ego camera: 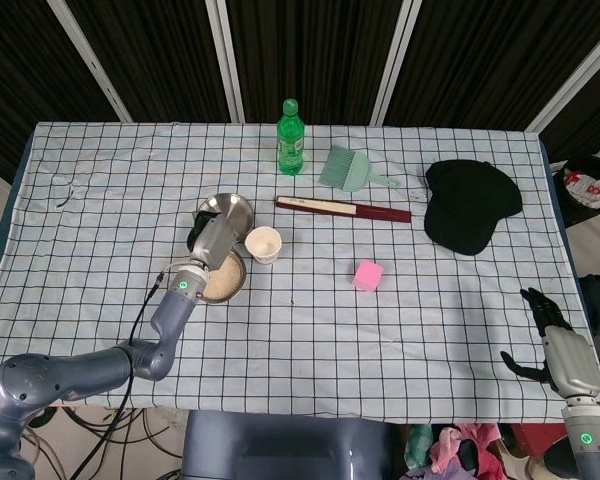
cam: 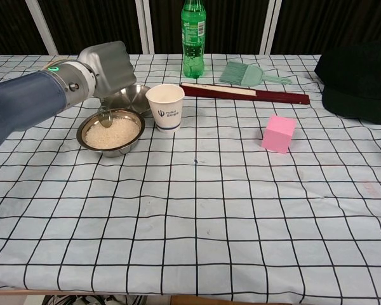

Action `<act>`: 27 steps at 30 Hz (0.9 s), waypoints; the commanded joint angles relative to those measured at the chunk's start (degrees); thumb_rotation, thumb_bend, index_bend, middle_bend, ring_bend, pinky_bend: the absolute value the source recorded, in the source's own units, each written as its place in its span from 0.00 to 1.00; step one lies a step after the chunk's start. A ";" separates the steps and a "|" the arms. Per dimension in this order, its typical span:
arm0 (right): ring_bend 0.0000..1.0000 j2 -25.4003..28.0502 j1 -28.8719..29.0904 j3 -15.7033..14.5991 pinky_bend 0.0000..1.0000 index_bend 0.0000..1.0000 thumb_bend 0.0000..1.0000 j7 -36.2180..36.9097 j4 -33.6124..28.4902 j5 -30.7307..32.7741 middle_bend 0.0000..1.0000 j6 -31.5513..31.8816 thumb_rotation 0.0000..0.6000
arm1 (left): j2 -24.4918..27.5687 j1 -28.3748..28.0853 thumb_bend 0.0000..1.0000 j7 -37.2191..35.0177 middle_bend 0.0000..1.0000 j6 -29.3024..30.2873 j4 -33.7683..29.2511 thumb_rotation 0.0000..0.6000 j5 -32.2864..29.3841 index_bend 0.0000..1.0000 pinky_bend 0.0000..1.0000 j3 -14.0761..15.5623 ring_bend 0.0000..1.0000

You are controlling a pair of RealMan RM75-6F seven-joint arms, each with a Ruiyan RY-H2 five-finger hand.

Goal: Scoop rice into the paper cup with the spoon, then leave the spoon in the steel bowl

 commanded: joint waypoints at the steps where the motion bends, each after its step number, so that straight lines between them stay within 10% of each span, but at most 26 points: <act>1: 0.00 0.01 0.01 -0.01 0.20 0.00 0.22 -0.05 -0.01 0.00 0.00 -0.01 1.00 | 0.05 -0.25 0.53 -0.25 1.00 -0.62 0.30 1.00 1.06 0.80 1.00 0.64 1.00; 27: 0.00 0.08 -0.05 0.01 0.20 0.00 0.22 0.55 -0.12 -0.06 0.00 0.08 1.00 | -2.59 -0.83 0.53 1.66 1.00 -4.20 3.32 1.00 7.90 0.81 1.00 4.58 1.00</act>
